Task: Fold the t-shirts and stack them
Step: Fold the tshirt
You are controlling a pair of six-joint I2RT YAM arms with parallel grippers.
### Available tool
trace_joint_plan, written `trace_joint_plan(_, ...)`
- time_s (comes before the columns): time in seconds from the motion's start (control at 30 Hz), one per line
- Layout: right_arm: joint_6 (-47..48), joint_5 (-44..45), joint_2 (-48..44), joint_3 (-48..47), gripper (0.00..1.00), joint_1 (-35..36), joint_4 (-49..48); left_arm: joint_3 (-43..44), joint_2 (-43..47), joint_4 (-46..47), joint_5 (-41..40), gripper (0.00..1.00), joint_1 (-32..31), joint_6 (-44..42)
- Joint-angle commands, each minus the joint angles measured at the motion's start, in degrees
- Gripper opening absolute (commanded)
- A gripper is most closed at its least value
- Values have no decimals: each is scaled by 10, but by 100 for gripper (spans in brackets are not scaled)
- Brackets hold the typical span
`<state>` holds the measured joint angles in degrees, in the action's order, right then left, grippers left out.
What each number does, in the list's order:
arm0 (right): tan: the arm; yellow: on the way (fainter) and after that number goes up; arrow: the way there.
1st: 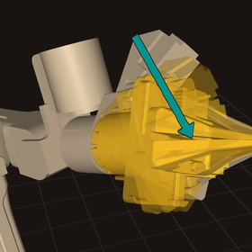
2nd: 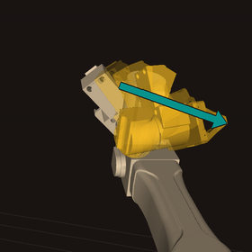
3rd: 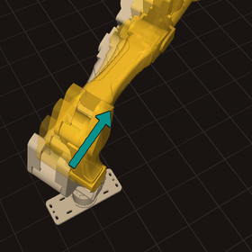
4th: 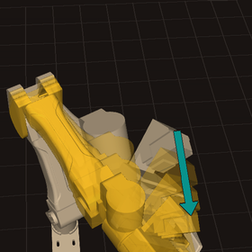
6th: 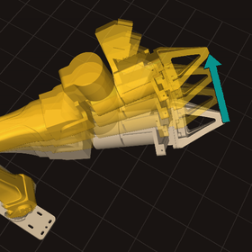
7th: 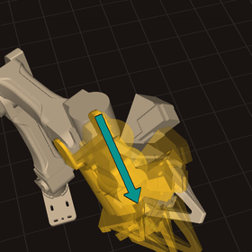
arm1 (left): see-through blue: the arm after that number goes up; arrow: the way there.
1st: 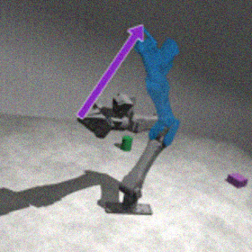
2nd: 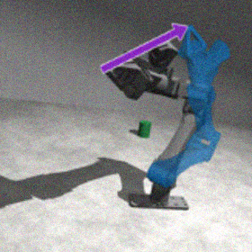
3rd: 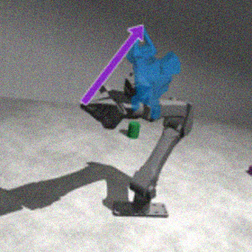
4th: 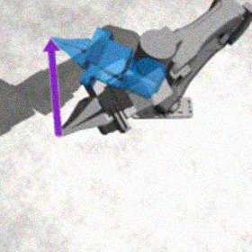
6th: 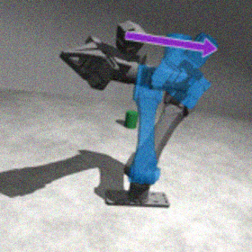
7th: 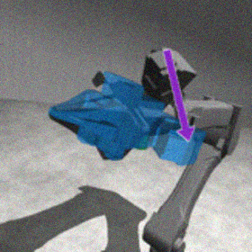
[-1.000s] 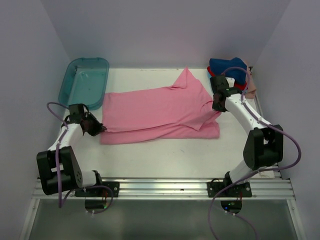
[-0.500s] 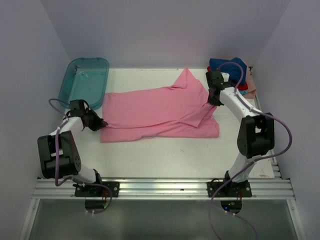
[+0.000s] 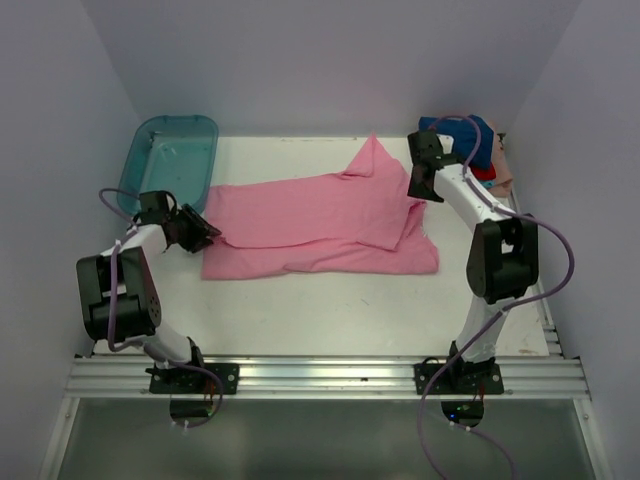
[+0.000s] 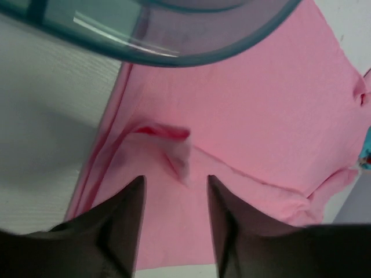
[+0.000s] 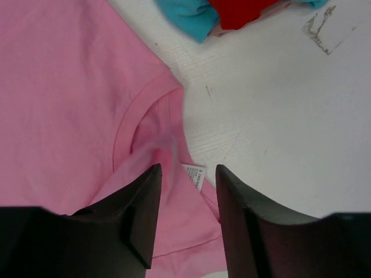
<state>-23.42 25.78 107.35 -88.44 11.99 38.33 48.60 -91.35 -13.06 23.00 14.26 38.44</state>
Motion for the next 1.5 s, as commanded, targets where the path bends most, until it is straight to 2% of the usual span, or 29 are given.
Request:
trace_joint_plan(0.0,3,1,14,-38,56,-3,9,12,36,56,2,51,7,5)
trace_joint_plan(0.03,2,-6,8,-32,60,-2,5,-9,79,68,-14,75,7,10)
trace_joint_plan(0.1,0,-20,-35,12,68,-3,-32,-28,131,95,-31,99,7,12)
trace_joint_plan(0.13,0,-22,-56,30,70,-3,-47,-43,183,102,-44,100,5,8)
trace_joint_plan(0.23,-1,-47,-129,97,73,1,-80,-58,264,99,-43,100,1,-10)
trace_joint_plan(0.37,-9,-65,-212,192,74,9,-86,-56,289,10,-19,100,-20,-48)
trace_joint_plan(0.43,-15,-76,-248,224,65,20,-84,-66,269,-13,-4,100,-41,-63)
trace_joint_plan(0.47,-16,-83,-256,258,56,21,-93,-71,257,-24,7,100,-46,-66)
trace_joint_plan(0.5,-21,-103,-263,274,43,22,-92,-77,246,-20,39,95,-51,-71)
trace_joint_plan(0.53,-31,-113,-270,288,9,23,-94,-84,219,-15,46,82,-64,-78)
trace_joint_plan(0.57,-36,-121,-278,316,0,23,-97,-85,205,-18,48,74,-72,-78)
trace_joint_plan(0.6,-43,-126,-279,326,0,22,-93,-89,192,-14,53,63,-81,-78)
trace_joint_plan(0.63,-53,-129,-280,336,0,23,-91,-95,169,-8,63,39,-95,-76)
trace_joint_plan(0.7,-65,-132,-276,361,0,25,-90,-98,147,-3,53,11,-103,-73)
trace_joint_plan(0.8,-67,-127,-274,383,0,27,-97,-105,117,5,42,6,-104,-73)
trace_joint_plan(0.9,-70,-126,-255,387,0,27,-103,-109,105,4,35,5,-105,-77)
trace_joint_plan(1.23,-84,-114,-141,356,0,27,-115,-122,69,-34,-76,7,-105,-80)
trace_joint_plan(1.47,-88,-62,-99,347,0,25,-70,-134,35,-75,-100,8,-104,-75)
